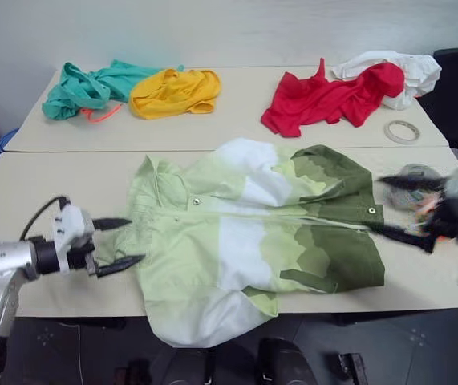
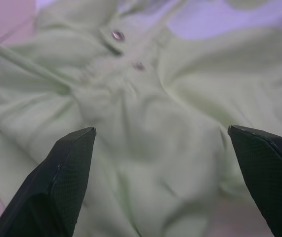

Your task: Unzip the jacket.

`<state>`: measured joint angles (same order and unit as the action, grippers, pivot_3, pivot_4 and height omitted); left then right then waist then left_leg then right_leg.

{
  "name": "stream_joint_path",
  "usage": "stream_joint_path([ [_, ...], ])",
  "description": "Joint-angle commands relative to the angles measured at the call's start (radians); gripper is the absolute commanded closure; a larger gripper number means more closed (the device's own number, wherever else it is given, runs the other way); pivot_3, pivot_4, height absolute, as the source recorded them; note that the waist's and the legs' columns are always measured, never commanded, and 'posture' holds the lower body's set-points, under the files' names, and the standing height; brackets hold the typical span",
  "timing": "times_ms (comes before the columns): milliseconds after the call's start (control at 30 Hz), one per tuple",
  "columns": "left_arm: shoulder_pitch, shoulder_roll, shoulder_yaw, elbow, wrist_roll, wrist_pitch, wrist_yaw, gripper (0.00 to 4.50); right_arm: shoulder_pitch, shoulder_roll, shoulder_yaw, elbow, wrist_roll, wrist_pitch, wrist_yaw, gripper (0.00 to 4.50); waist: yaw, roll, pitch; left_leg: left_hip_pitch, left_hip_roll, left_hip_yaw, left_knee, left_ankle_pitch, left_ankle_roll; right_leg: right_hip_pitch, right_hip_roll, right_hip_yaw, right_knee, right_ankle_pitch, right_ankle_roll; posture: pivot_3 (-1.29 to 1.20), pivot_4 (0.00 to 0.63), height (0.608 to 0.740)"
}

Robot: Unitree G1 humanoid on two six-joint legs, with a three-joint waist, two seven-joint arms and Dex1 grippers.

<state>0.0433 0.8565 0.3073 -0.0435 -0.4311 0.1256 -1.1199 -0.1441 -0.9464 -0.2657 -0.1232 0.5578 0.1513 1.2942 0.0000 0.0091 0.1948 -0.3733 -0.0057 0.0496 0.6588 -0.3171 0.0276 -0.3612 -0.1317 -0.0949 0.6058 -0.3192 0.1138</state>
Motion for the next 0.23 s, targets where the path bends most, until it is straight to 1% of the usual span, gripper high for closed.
stream_joint_path([
  [33, 0.076, -0.001, 0.081, -0.037, 0.012, -0.066, 0.008, 0.00, 0.010, 0.045, 0.068, 0.006, -0.035, -0.099, 0.068, 0.01, 0.005, 0.000, 0.000, -0.001, 0.000, 0.000, 0.000, 0.000, 0.001, 0.000, 0.000, 0.000, -0.001, 0.000, 0.000, 0.00, 0.150, 0.740],
  [100, 0.124, -0.014, 0.102, -0.065, 0.014, -0.081, 0.026, 0.00, 0.026, 0.078, 0.083, 0.027, -0.049, -0.147, 0.076, 0.01, 0.005, 0.000, 0.000, -0.002, 0.000, 0.000, 0.001, -0.001, 0.001, 0.000, -0.001, -0.001, -0.002, 0.000, 0.000, 0.00, 0.150, 0.740],
  [233, 0.163, -0.040, 0.119, -0.140, -0.005, -0.060, 0.071, 0.00, 0.057, 0.132, 0.074, 0.064, -0.066, -0.233, 0.064, 0.01, 0.006, -0.001, 0.000, -0.001, 0.000, -0.001, 0.002, -0.002, 0.001, 0.001, -0.001, -0.001, -0.005, 0.000, 0.000, 0.00, 0.150, 0.740],
])
